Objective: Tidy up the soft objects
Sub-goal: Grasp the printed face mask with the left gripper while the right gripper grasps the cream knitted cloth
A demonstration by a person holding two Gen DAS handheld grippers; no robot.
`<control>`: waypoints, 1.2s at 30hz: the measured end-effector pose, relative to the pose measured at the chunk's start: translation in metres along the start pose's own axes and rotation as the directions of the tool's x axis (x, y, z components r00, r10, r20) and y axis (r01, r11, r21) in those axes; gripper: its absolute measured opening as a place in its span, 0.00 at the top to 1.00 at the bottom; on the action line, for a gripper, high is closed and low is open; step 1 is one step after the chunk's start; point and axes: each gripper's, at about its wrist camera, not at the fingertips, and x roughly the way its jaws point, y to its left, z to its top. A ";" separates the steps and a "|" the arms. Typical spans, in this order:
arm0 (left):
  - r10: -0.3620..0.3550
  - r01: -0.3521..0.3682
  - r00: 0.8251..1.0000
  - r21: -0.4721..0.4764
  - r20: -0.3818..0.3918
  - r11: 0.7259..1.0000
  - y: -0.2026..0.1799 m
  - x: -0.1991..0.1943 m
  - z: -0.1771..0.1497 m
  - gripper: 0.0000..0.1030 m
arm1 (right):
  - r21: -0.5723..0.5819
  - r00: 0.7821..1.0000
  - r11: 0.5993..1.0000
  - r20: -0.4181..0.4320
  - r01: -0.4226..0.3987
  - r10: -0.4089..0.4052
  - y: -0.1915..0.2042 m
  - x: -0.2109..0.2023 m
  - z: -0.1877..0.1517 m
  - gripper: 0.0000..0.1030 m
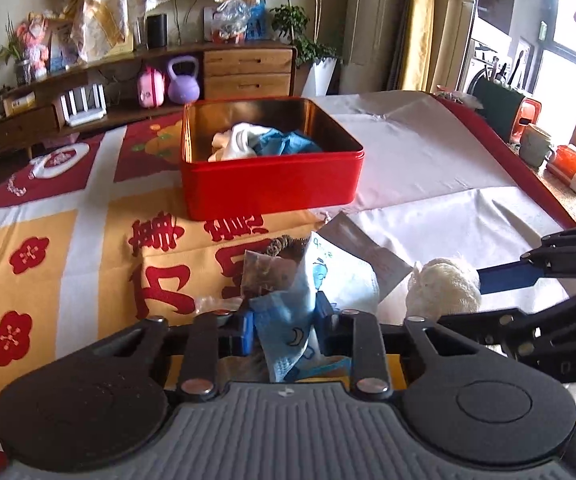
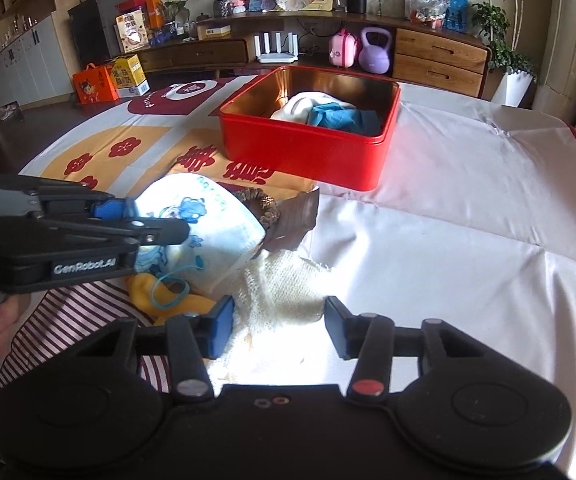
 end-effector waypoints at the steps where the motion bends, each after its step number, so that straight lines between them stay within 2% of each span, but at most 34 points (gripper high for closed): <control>1: 0.008 -0.008 1.000 0.007 0.004 1.000 -0.002 -0.003 0.000 0.74 | 0.003 1.000 1.000 0.004 0.002 -0.002 -0.001 -0.001 0.000 0.55; 7: 0.015 -0.017 1.000 0.055 0.026 0.998 -0.010 -0.015 -0.002 0.76 | 0.016 1.000 1.000 0.014 0.010 -0.010 -0.002 -0.005 0.000 0.58; 12: 0.006 -0.007 1.000 0.042 0.016 0.999 -0.008 -0.016 -0.005 0.76 | 0.015 1.000 1.000 0.007 0.003 -0.003 -0.001 -0.006 -0.001 0.58; 15: 0.056 -0.056 0.998 0.040 -0.002 0.998 -0.007 -0.014 -0.006 0.76 | 0.015 1.000 1.000 0.006 -0.002 0.002 -0.001 -0.006 -0.002 0.58; 17: 0.051 -0.051 0.999 0.033 -0.002 0.998 -0.005 -0.015 -0.008 0.76 | 0.014 1.000 1.000 0.006 -0.007 0.007 -0.001 -0.007 -0.002 0.57; 22: 0.092 -0.093 0.996 0.020 0.008 0.995 -0.003 -0.022 -0.010 0.75 | 0.019 1.000 1.000 0.007 -0.012 0.012 -0.001 -0.007 -0.003 0.57; 25: 0.111 -0.112 0.994 0.024 0.017 0.993 -0.004 -0.026 -0.012 0.61 | 0.022 1.000 1.000 0.005 -0.016 0.016 0.000 -0.007 -0.004 0.56; 26: 0.119 -0.120 0.993 0.031 0.021 0.992 -0.005 -0.026 -0.013 0.44 | 0.022 1.000 1.000 0.005 -0.018 0.017 -0.001 -0.007 -0.004 0.56; 27: 0.127 -0.128 0.992 0.037 0.028 0.991 -0.005 -0.027 -0.015 0.37 | 0.022 1.000 1.000 0.005 -0.018 0.018 0.000 -0.006 -0.005 0.56; 34: 0.105 -0.106 0.993 0.032 0.050 0.994 -0.004 -0.028 -0.016 0.38 | 0.028 1.000 0.999 0.003 -0.022 0.022 -0.001 -0.005 -0.005 0.56; 36: 0.082 -0.085 0.995 0.047 0.053 0.995 -0.005 -0.027 -0.015 0.48 | 0.029 1.000 0.999 0.002 -0.022 0.022 -0.002 -0.004 -0.005 0.56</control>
